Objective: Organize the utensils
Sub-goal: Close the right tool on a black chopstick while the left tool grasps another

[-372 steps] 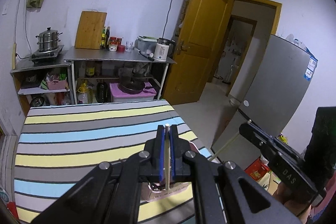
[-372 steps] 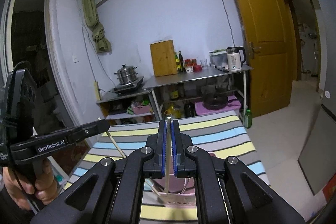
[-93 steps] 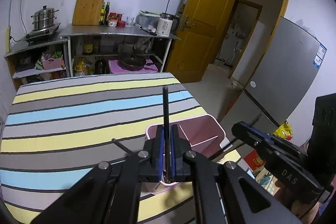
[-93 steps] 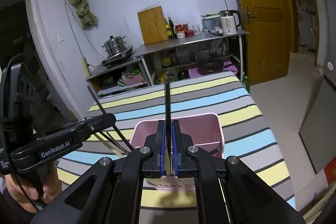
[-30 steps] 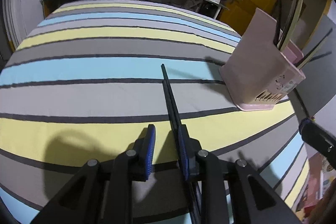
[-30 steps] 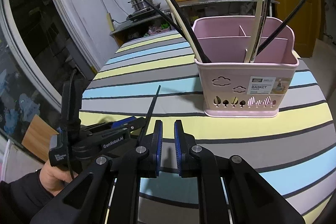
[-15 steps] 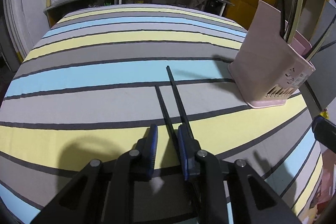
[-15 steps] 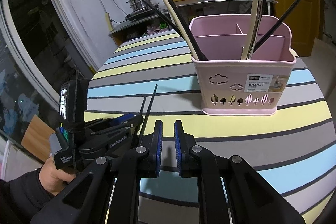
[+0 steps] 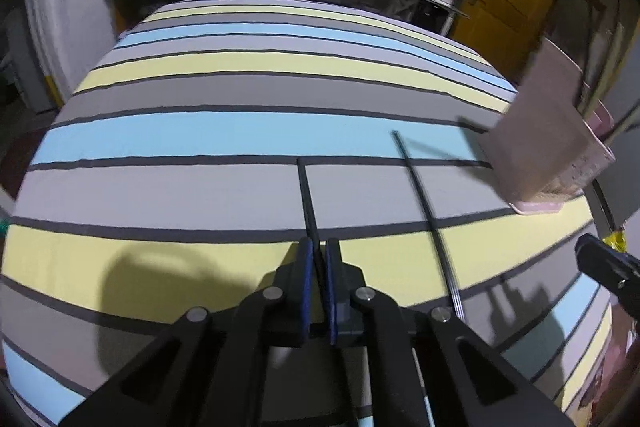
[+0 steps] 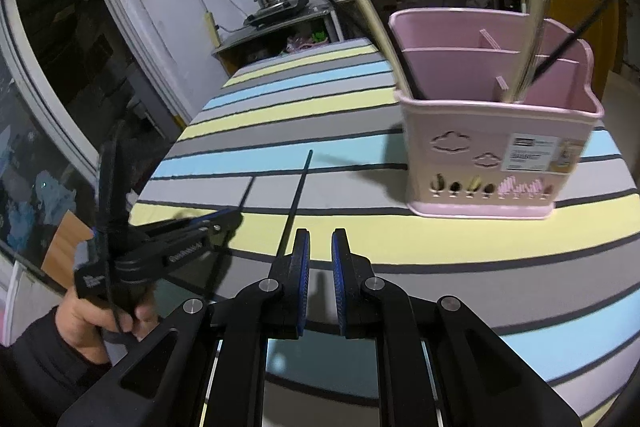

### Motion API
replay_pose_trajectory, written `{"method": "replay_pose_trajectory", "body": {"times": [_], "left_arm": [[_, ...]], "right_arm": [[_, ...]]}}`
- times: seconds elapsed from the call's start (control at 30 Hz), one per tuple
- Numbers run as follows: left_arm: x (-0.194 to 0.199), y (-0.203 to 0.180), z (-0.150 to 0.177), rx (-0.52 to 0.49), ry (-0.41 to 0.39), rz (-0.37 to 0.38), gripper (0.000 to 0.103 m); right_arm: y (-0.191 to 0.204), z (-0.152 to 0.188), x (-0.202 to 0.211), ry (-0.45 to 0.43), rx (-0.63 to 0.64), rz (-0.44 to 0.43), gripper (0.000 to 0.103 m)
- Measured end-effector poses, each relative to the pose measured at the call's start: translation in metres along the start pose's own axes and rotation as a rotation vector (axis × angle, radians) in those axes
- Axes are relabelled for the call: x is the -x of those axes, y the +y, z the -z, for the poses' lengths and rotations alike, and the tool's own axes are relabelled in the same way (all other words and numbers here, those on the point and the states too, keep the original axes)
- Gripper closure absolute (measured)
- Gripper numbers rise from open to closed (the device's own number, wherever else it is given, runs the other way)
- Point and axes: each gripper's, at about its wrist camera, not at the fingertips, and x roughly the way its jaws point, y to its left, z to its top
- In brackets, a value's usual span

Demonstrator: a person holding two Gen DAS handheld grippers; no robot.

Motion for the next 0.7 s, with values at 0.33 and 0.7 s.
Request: {"method": "replay_pose_trajectory", "body": {"times": [0.33,0.7], "left_arm": [[0.004,0.035,0.001,0.110,-0.014,-0.018,0.096],[0.001,0.047,-0.005,0.145,-0.009,-0.010,0.096]], "right_arm": [[0.021,-0.015,-0.065,0.080,0.057,-0.001,0.092],[0.024,-0.033,-0.113,0.137,0.071,0.033,0.092]]}}
